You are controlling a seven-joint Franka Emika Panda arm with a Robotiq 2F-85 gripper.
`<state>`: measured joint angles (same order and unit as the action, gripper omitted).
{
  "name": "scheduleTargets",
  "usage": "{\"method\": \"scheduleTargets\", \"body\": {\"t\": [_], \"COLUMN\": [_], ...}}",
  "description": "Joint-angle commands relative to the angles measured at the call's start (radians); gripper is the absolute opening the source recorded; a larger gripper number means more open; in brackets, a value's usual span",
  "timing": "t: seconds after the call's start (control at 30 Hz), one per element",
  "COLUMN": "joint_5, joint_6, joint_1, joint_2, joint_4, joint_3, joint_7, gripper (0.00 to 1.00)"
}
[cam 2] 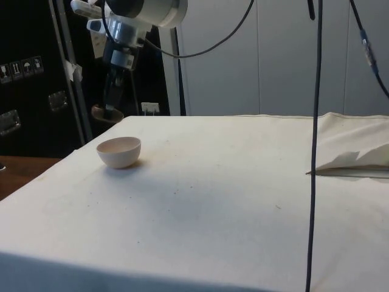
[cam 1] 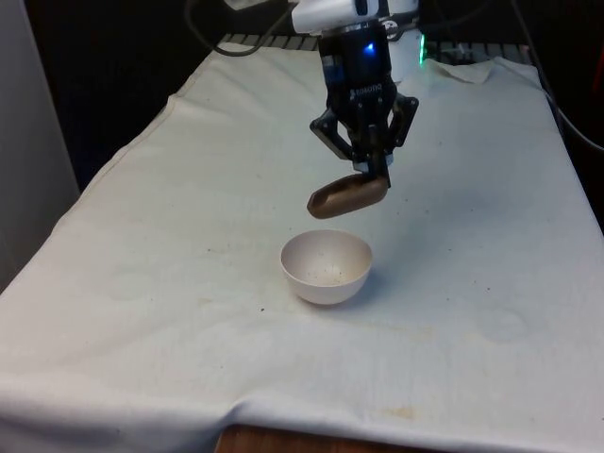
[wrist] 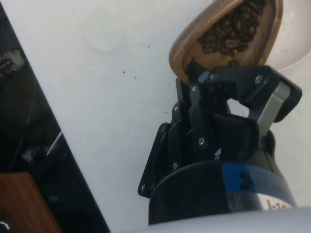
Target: Pour the coffee beans from the cup into the bowl.
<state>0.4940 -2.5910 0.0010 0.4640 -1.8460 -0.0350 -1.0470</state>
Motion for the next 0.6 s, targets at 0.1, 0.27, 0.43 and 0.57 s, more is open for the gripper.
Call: {"method": "scheduleTargets", "body": {"t": [0.1, 0.27, 0.43, 0.57], "joint_5": [0.033, 0.059, 0.083, 0.092], "joint_6": [0.005, 0.005, 0.004, 0.004], "joint_1": [-0.003, -0.003, -0.002, -0.004], "joint_2": [-0.004, -0.005, -0.007, -0.007], "joint_4": [0.001, 0.002, 0.003, 0.005], "joint_3": [0.003, 0.000, 0.001, 0.003], "joint_7": [0.004, 0.010, 0.023, 0.034], "gripper": [0.00, 0.00, 0.00, 0.00]}}
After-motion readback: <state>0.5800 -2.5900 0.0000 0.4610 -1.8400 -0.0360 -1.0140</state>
